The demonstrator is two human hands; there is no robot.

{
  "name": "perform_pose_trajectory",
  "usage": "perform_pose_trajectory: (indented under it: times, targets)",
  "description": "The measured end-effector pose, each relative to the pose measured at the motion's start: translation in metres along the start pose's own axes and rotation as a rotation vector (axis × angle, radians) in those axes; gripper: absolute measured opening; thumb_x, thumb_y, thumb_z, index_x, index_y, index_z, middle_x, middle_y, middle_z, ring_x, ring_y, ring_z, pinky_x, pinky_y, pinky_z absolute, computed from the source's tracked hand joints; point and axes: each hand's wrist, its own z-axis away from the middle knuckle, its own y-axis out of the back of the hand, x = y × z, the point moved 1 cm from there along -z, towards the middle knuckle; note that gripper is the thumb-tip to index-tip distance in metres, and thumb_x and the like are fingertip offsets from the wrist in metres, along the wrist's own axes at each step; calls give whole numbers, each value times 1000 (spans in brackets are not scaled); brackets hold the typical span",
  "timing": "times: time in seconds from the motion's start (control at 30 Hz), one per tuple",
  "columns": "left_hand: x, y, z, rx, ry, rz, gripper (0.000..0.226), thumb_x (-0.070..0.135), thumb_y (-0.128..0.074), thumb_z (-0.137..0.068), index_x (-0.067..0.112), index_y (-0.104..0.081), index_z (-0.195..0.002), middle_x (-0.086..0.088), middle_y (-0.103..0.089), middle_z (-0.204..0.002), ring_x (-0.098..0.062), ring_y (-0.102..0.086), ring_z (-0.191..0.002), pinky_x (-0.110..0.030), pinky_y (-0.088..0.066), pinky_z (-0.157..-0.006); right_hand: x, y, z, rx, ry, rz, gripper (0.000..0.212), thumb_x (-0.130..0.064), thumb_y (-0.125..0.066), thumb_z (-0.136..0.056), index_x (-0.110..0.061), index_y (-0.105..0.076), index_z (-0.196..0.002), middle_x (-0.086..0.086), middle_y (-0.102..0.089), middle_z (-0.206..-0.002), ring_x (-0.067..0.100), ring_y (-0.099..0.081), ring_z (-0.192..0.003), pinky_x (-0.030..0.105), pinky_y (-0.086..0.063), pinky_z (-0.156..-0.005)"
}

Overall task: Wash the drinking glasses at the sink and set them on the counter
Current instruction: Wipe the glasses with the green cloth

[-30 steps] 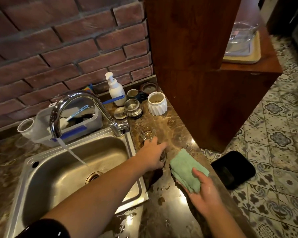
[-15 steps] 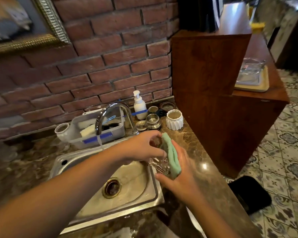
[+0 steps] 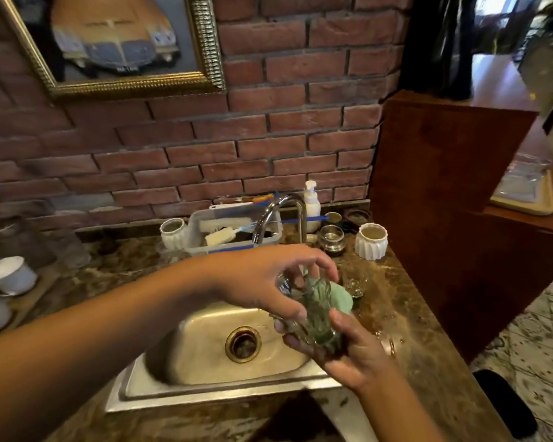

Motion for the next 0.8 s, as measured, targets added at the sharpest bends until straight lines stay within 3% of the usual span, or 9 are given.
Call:
perform_pose_trajectory:
  times: [0.07,0.13,0.2,0.3,0.43,0.53,0.6,0.7,0.8]
  targets:
    - [-5,9,14,-28,-19,-60,59,22,-73,-81,33,-52,-134,1,-48,-138,-17,-51,-120,-31,-53,-96,14,-11,-4,17,-21,-6,70,-18,-96,-62,-2,-69,-124,27,-71,-114,45,-72,-99,46,-62,-78]
    - [-15,18,28,-41,-10,-73,59,17,-75,-84,32,-51,-137,3,-46,-142,-16,-47,-128,-41,-51,-102,24,-23,-11,78,-22,8,86,-19,-97,-58,-3,-59,-133,27,-71,-113,44,-73,-96,41,-63,-71]
    - [-26,22,41,-8,18,-4,58,17,-71,-89,34,-50,-140,8,-41,-147,-13,-40,-136,-38,-52,-103,31,-35,-20,117,45,105,87,-18,-94,-64,-8,-50,-138,26,-70,-114,41,-73,-93,39,-63,-71]
    - [-41,14,55,243,76,76,49,33,-63,-88,44,-53,-135,11,-43,-145,-7,-43,-133,-34,-45,-107,35,-46,-35,261,247,414,71,-5,-79,-75,-13,-51,-140,22,-70,-121,38,-71,-100,40,-61,-78]
    - [-49,0,49,565,236,103,37,37,-55,-96,28,-57,-132,-4,-59,-126,-15,-59,-105,-41,-54,-93,39,-56,-50,395,452,821,80,-4,-83,-68,-23,-50,-138,-5,-72,-121,15,-70,-112,23,-57,-85]
    - [-52,1,46,649,358,80,31,48,-49,-100,26,-62,-117,0,-66,-106,-15,-63,-94,-39,-54,-77,54,-63,-56,464,533,1026,90,-21,-86,-67,-30,-41,-145,-6,-65,-129,15,-64,-121,40,-55,-99]
    - [-54,1,46,681,380,88,33,55,-46,-99,26,-61,-106,4,-64,-91,-11,-60,-82,-31,-44,-62,60,-66,-57,508,542,1124,92,-33,-85,-67,-36,-38,-146,-8,-61,-134,14,-60,-126,47,-52,-102]
    - [-56,0,49,740,329,122,27,51,-51,-96,26,-60,-97,6,-60,-82,-12,-57,-75,-31,-42,-58,56,-69,-58,467,473,1005,93,-33,-86,-62,-36,-42,-143,-11,-65,-129,11,-63,-122,39,-55,-100]
    - [-55,-4,59,783,165,176,32,50,-52,-81,25,-63,-97,9,-58,-85,-12,-57,-80,-34,-49,-67,46,-74,-58,343,357,774,80,-21,-87,-60,-31,-57,-133,-2,-72,-122,20,-70,-111,32,-60,-83]
